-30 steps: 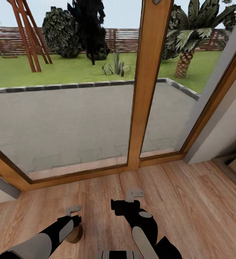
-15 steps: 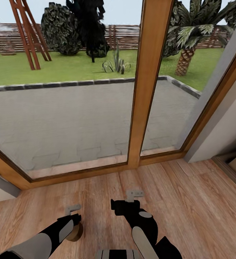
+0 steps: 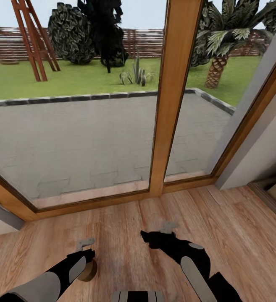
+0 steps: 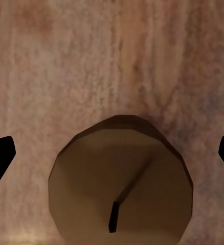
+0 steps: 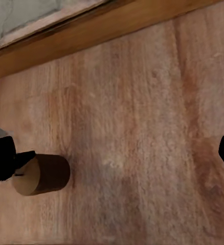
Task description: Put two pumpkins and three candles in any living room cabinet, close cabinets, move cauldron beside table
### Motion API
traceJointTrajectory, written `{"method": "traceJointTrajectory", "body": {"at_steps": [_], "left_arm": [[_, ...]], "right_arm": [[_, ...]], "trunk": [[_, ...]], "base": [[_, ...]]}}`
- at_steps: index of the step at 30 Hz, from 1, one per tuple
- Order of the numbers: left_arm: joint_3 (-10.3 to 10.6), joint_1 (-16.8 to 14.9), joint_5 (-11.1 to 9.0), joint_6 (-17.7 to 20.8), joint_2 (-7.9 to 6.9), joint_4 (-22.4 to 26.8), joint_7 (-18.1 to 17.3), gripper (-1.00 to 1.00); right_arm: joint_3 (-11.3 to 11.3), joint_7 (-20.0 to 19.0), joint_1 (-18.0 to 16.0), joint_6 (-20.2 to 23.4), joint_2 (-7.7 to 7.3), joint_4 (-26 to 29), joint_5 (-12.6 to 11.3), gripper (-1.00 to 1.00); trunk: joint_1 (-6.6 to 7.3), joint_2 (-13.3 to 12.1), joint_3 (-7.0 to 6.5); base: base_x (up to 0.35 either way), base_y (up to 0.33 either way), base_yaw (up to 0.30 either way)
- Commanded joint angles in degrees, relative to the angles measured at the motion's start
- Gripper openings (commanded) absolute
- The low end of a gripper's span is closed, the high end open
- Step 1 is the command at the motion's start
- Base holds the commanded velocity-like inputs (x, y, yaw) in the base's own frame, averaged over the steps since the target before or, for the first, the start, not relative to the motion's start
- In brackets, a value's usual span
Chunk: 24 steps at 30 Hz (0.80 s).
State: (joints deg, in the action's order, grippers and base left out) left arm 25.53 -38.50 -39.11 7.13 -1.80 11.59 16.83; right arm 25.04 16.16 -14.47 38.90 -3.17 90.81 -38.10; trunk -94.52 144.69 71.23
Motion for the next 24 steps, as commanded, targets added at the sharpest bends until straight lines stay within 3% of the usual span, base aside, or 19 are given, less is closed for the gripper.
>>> {"method": "traceJointTrajectory", "body": {"at_steps": [1, 4, 7, 19, 24], "left_arm": [[0.5, 0.0, -0.4, 0.3, -0.05, 0.2, 0.4, 1.00], [0.5, 0.0, -0.4, 0.3, -0.05, 0.2, 0.4, 1.00], [0.5, 0.0, -0.4, 0.3, -0.04, 0.2, 0.4, 1.00], [0.4, 0.0, -0.4, 0.4, -0.05, 0.2, 0.4, 1.00], [0.4, 0.0, -0.4, 0.6, -0.05, 0.2, 0.4, 1.00]], "right_arm": [[-2.5, -5.4, 0.8, 0.1, -1.73, 0.1, -1.3, 1.00], [-6.9, -14.4, 2.5, 0.2, -4.24, 0.1, -2.0, 1.00], [-8.6, -17.9, 3.2, 0.3, -5.13, 0.1, -2.3, 1.00], [-8.6, -19.5, 3.4, 0.3, -5.44, 0.1, -2.5, 1.00], [-8.9, -19.5, 3.4, 2.6, -5.44, 0.1, -2.4, 1.00]], "trunk": [[0.01, 0.0, 0.04], [0.01, 0.0, 0.04], [0.01, 0.0, 0.04], [-0.09, 0.1, 0.93], [-0.09, 0.1, 0.93]], "base": [[0.000, 0.000, 0.000], [0.000, 0.000, 0.000], [0.000, 0.000, 0.000], [0.000, 0.000, 0.000], [0.000, 0.000, 0.000]]}}
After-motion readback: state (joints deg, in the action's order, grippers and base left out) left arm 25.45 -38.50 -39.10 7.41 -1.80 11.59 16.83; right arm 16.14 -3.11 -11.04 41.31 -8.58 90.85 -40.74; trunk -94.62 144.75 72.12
